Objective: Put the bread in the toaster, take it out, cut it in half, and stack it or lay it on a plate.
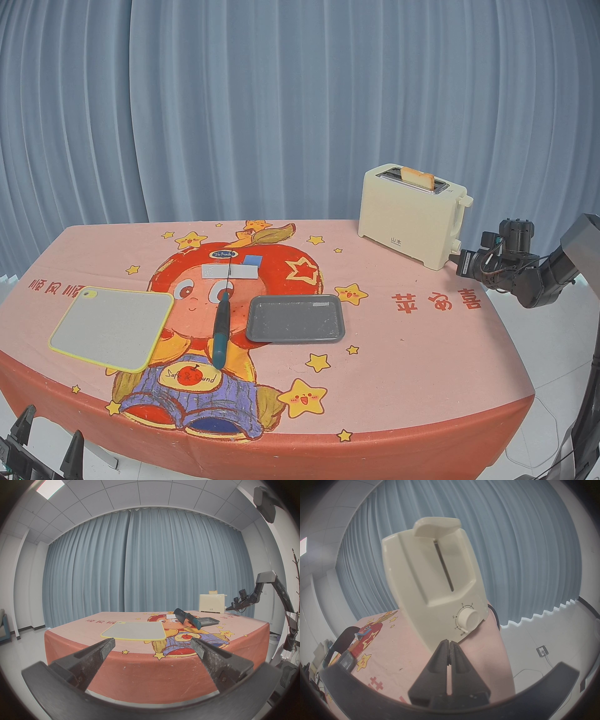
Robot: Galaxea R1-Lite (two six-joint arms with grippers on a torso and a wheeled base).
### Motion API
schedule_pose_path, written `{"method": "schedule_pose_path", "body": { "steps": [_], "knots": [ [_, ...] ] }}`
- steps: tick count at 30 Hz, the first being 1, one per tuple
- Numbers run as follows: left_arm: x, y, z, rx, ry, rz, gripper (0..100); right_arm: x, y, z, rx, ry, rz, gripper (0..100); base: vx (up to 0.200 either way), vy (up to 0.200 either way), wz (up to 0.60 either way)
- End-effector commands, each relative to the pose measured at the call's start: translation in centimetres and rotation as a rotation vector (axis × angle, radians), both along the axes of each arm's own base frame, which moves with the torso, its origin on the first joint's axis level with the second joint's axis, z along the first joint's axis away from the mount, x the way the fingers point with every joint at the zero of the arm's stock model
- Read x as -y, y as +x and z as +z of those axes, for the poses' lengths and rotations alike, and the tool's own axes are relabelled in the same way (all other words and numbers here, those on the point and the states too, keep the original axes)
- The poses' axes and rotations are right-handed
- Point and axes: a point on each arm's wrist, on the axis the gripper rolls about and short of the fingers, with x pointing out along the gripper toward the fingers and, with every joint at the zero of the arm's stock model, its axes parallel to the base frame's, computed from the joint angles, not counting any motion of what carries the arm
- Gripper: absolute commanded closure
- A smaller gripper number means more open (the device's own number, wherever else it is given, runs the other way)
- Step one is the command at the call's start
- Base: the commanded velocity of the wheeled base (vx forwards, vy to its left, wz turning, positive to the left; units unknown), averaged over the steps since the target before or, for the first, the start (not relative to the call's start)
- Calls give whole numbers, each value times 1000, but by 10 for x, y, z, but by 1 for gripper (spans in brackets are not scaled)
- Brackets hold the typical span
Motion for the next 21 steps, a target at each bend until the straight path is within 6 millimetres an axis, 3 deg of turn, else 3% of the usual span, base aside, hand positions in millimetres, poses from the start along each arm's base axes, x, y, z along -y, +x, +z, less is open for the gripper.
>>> {"method": "schedule_pose_path", "body": {
  "steps": [1,8,9,21],
  "knots": [
    [0,1,-2,-10,0,0,0,-1,-8,14,22,-1,3,100,0,0,0],
    [0,1,-2,-10,0,0,0,-7,-20,31,50,-1,19,100,0,0,0],
    [0,1,-2,-10,0,0,0,-8,-24,36,58,-1,24,0,0,0,0],
    [0,1,-2,-10,0,0,0,-23,-54,68,110,3,67,0,0,0,0]
  ]
}}
